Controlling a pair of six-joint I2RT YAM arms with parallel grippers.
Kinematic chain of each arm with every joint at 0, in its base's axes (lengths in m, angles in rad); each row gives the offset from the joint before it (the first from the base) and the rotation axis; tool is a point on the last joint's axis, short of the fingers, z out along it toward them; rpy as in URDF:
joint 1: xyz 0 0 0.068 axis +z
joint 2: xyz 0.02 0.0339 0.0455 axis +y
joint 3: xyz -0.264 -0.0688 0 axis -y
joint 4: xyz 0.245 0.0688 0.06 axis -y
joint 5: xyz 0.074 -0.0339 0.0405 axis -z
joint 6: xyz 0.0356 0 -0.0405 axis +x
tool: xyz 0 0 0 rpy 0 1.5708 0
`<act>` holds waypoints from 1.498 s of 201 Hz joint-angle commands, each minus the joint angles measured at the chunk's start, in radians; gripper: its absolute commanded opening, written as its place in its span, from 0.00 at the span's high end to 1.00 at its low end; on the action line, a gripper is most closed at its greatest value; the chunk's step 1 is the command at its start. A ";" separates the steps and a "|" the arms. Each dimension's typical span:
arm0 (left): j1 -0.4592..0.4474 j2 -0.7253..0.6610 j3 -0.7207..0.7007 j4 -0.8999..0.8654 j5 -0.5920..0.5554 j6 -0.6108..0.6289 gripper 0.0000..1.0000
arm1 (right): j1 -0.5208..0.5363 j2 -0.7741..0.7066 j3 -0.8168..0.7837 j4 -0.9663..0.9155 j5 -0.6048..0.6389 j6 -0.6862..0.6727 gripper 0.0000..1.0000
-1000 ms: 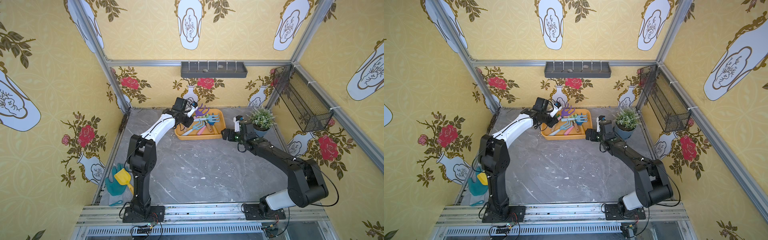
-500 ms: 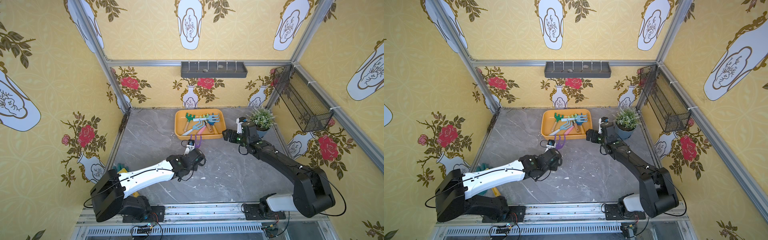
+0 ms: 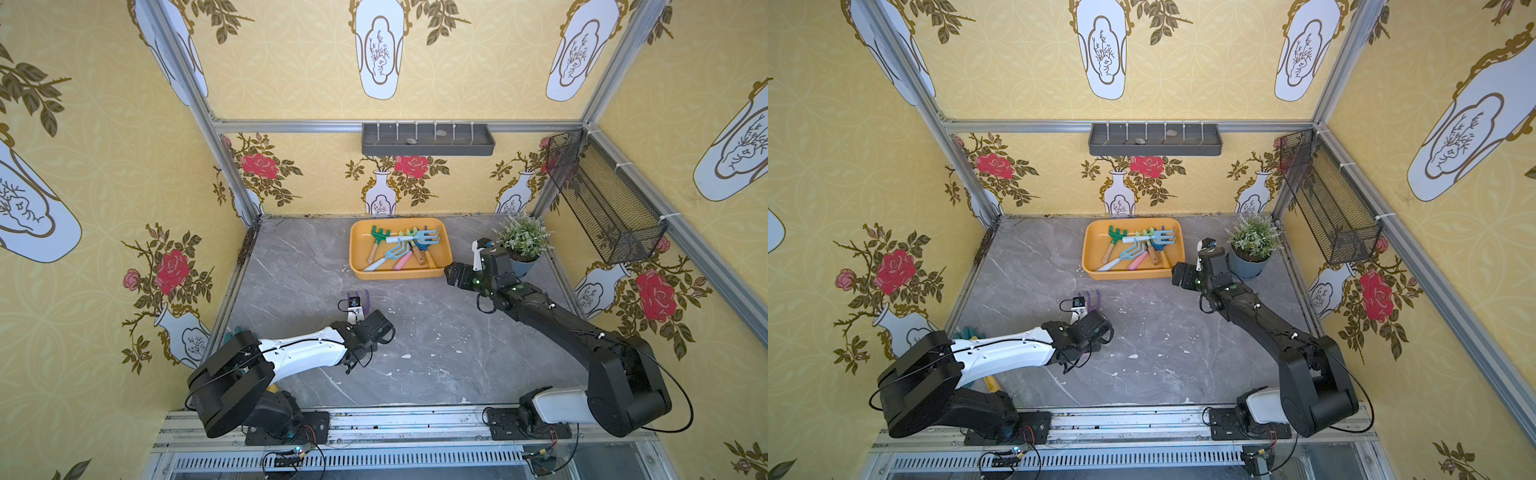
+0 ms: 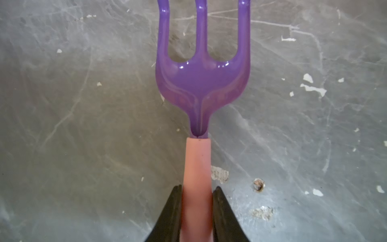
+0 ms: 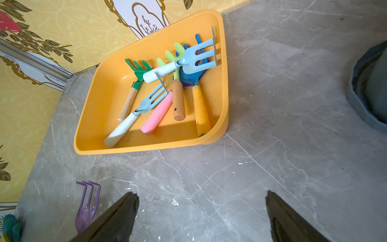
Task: Take the hand rake out of the storage box
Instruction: Place the rake at the center of the board, then move the storage box to the center of the board.
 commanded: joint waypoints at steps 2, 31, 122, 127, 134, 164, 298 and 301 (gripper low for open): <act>0.048 0.040 0.018 0.073 0.062 0.114 1.00 | 0.002 0.007 0.010 0.001 0.023 -0.003 0.03; 0.093 0.096 0.048 0.089 0.085 0.177 1.00 | -0.004 0.021 0.013 0.004 0.029 -0.008 0.03; 0.208 0.216 0.147 0.136 0.126 0.295 1.00 | -0.030 0.231 0.120 0.026 -0.044 -0.008 0.02; 0.212 0.222 0.151 0.138 0.124 0.296 1.00 | -0.030 0.248 0.132 0.029 -0.049 -0.006 0.01; 0.220 0.231 0.156 0.145 0.131 0.302 1.00 | -0.032 0.274 0.145 0.034 -0.056 -0.004 0.00; 0.238 0.255 0.173 0.160 0.156 0.316 1.00 | -0.046 0.377 0.205 0.051 -0.077 0.012 0.07; 0.276 0.101 0.113 0.113 0.156 0.314 0.37 | -0.073 0.529 0.345 0.062 -0.093 0.059 0.43; 0.276 0.094 0.115 0.108 0.153 0.314 0.36 | -0.073 0.523 0.342 0.063 -0.092 0.060 0.41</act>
